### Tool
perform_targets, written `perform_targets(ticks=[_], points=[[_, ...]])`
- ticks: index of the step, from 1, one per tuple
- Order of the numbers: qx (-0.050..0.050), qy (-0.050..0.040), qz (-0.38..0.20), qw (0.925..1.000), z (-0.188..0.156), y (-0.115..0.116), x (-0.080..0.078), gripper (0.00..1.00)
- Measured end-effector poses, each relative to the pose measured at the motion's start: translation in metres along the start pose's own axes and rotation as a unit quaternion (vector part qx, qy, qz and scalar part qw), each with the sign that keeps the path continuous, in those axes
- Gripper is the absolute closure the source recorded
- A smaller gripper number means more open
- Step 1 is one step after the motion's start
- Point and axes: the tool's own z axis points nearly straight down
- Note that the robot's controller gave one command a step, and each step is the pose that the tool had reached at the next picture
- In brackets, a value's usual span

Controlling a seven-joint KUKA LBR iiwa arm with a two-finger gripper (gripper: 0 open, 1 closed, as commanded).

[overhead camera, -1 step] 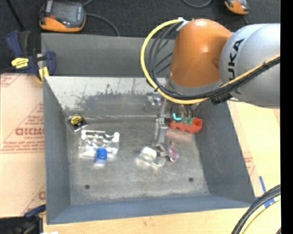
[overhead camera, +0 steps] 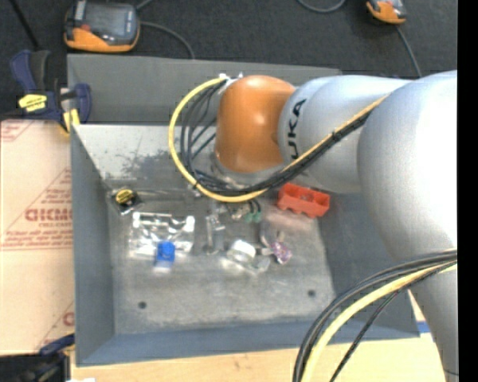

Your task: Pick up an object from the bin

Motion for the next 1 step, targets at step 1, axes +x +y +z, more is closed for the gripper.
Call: perform_targets(ticks=[1], points=[[0.000,-0.0022,-0.061,0.9981,0.0298,0.0430,0.0108,0.00]])
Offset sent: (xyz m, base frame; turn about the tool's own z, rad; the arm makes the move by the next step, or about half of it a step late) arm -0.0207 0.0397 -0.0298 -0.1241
